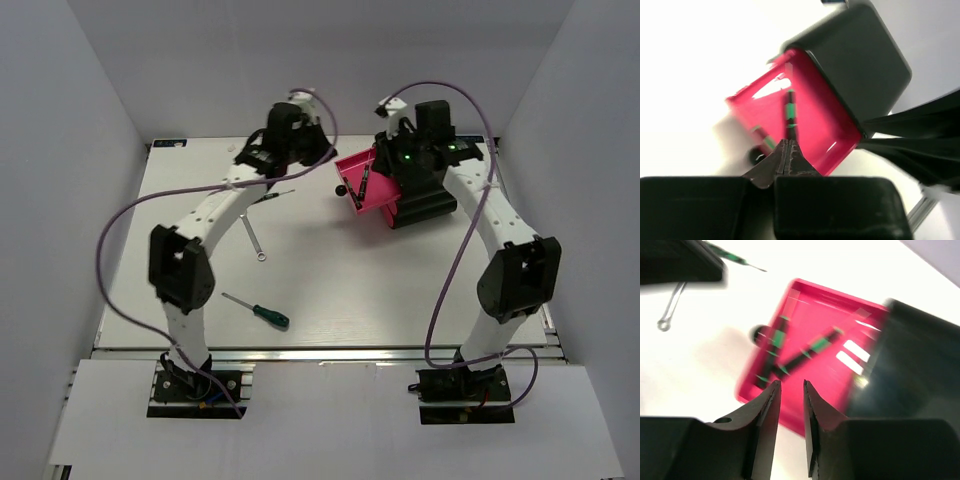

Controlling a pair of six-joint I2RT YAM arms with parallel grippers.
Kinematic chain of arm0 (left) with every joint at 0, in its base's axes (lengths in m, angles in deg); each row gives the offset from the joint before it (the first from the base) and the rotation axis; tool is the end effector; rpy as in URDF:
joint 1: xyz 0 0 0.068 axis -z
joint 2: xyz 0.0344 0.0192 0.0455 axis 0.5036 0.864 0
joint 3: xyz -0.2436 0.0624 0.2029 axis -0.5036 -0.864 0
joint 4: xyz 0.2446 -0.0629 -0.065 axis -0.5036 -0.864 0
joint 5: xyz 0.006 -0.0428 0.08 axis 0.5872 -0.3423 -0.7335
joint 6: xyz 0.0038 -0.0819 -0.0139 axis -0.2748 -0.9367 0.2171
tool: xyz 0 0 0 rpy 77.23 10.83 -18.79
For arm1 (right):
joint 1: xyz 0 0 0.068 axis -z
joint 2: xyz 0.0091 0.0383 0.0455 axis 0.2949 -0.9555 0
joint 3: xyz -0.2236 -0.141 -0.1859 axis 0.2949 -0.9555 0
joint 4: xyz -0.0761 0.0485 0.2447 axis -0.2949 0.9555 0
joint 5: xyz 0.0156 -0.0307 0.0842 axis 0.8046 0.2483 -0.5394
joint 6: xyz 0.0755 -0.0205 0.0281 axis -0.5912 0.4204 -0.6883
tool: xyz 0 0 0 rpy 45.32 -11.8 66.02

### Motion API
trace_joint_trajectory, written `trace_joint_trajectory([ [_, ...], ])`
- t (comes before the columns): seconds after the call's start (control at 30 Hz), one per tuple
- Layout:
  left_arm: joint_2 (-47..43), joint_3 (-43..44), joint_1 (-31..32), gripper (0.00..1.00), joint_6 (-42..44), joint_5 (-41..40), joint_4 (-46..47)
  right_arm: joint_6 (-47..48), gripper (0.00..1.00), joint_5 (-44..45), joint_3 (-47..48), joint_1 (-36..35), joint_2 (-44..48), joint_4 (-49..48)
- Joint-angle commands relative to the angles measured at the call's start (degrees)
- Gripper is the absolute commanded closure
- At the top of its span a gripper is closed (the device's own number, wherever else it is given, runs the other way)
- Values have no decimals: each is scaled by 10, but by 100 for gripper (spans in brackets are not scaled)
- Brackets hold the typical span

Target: Sort the tools into containers

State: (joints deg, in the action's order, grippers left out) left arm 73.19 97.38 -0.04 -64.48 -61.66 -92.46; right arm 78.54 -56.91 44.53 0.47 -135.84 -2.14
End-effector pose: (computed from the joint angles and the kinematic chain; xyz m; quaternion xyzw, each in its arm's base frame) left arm 0.4468 -0.2742 0.3815 0.0697 0.8408 -0.3170 0.4333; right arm 0.4136 0.1519 0.4029 -0.3163 0.8030 0.1753 0.4737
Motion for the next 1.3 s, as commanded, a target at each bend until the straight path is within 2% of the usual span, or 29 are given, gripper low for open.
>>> trace_joint_trajectory([
  [0.0,-127,-115,-74,94,-63,-26,45,-12,69,24,45,-36,-24,12],
  [0.1,-166,-201,-101,87,-88,-4,57,-40,68,62,92,-48,-71,36],
  [0.2,-205,-245,-101,68,-90,-8,60,-57,70,127,146,-59,-126,76],
  [0.23,-220,-269,-101,61,-92,-11,62,-60,72,145,148,-62,-129,76],
  [0.4,-251,-326,-101,46,-102,-22,72,-102,73,208,115,-71,-119,57],
  [0.57,-255,-341,-101,43,-107,-22,72,-161,71,245,112,-73,-130,54],
  [0.73,-258,-343,-101,43,-107,-28,72,-196,63,273,116,-80,-144,47],
  [1.27,-260,-351,-101,42,-106,-37,64,-239,64,279,147,-80,-199,35],
])
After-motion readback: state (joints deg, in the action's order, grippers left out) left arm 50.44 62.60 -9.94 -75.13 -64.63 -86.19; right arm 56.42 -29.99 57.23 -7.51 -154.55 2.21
